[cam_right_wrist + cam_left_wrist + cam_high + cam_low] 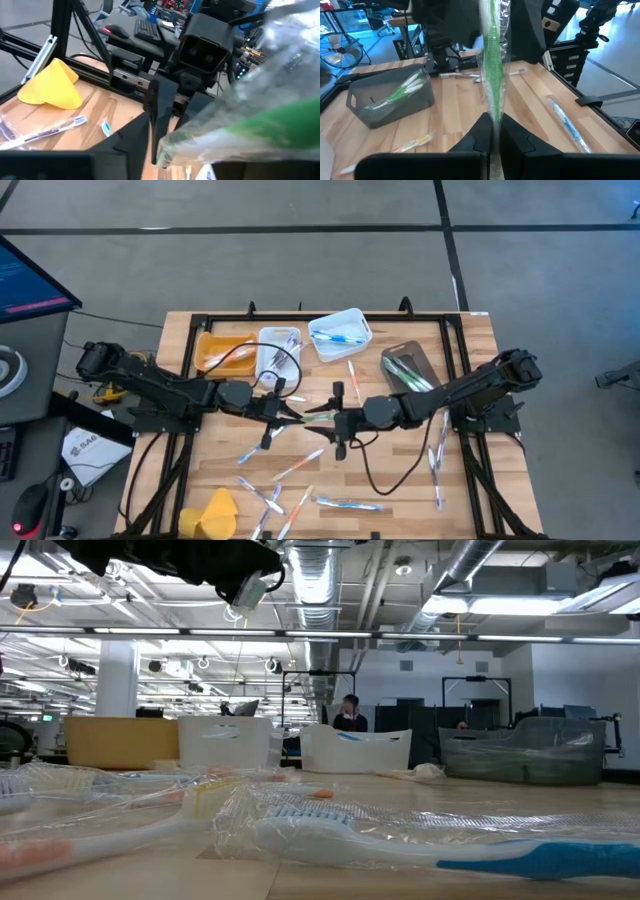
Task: Pick & Place Toothbrushes
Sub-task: Put the green toothbrush into the black bin
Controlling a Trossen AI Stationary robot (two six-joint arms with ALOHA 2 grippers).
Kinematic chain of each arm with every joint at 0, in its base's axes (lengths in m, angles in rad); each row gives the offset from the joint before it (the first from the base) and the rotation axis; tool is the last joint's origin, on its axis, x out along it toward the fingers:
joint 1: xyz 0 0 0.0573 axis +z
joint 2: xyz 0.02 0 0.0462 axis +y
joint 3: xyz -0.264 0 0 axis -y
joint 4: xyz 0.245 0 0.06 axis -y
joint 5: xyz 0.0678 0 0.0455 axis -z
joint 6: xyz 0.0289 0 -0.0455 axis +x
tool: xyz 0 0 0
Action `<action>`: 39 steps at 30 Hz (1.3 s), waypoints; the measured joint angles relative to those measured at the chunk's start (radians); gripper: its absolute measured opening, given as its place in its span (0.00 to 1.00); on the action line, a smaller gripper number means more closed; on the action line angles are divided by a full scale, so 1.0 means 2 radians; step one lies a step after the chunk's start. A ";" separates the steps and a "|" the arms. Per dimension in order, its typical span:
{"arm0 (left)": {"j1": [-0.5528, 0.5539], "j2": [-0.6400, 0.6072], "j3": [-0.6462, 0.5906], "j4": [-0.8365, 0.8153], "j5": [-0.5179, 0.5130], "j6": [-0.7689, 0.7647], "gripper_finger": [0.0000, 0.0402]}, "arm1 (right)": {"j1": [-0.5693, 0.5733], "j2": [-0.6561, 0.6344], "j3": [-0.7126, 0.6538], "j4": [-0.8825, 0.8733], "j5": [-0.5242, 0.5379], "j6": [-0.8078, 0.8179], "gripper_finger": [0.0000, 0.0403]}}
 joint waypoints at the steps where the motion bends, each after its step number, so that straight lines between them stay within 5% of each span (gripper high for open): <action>1: 0.000 0.000 0.000 0.000 0.000 0.000 0.02 | 0.000 0.000 0.000 0.000 0.000 0.000 0.38; 8: 0.000 0.000 0.000 -0.003 0.004 0.003 0.04 | 0.005 0.000 0.000 -0.017 -0.002 -0.038 0.08; 29: 0.001 0.000 0.000 0.000 0.000 0.000 0.41 | 0.013 0.000 0.000 -0.037 0.033 -0.032 0.08; 39: 0.001 0.000 0.000 -0.007 0.001 0.000 0.50 | 0.044 0.000 0.102 -0.325 0.126 0.112 0.08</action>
